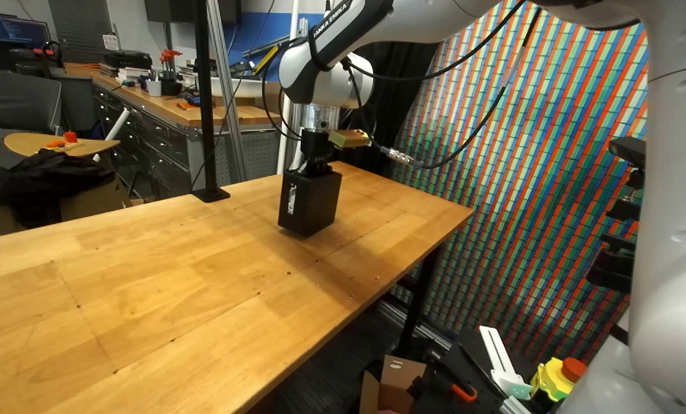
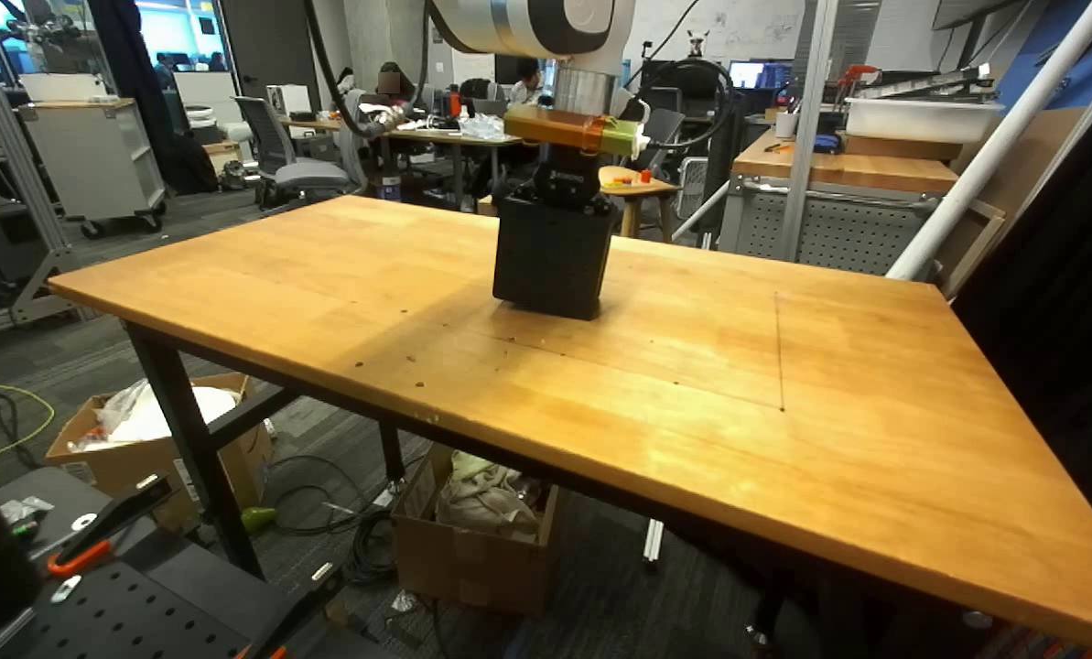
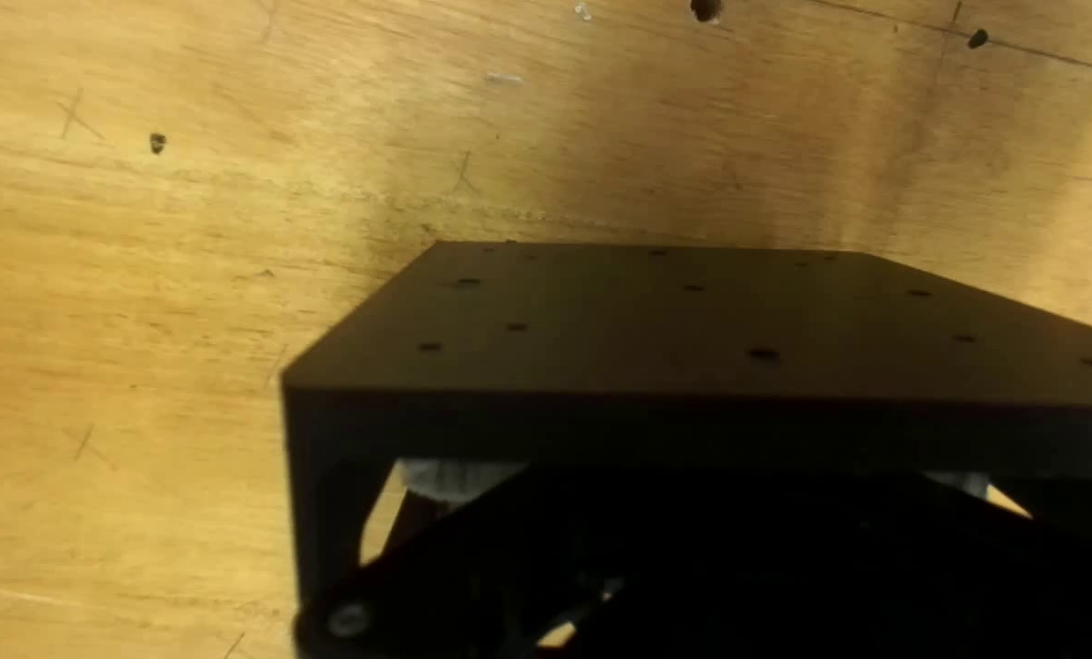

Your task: Put the towel in the box

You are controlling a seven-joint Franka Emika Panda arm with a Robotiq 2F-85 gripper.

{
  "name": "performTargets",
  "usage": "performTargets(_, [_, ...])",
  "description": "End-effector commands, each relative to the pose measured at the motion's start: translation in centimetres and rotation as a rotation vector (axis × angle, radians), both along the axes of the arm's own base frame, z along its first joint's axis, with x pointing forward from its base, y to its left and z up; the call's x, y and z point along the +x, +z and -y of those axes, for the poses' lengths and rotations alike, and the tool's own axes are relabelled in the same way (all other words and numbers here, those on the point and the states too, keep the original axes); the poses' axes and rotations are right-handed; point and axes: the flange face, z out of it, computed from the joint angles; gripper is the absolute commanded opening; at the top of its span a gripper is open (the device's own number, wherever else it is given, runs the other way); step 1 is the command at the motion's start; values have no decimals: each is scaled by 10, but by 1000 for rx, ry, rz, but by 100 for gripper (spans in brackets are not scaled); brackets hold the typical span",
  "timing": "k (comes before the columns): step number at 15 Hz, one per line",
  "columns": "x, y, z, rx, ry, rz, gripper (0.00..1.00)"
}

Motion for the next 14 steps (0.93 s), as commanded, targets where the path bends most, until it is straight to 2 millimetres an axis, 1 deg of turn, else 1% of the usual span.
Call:
performTargets(1, [-1, 8, 2, -23, 7, -12, 0])
performTargets(7, [-9, 47, -9, -57, 20, 39, 0])
performTargets(14, [-27, 113, -23, -103, 12, 141, 0])
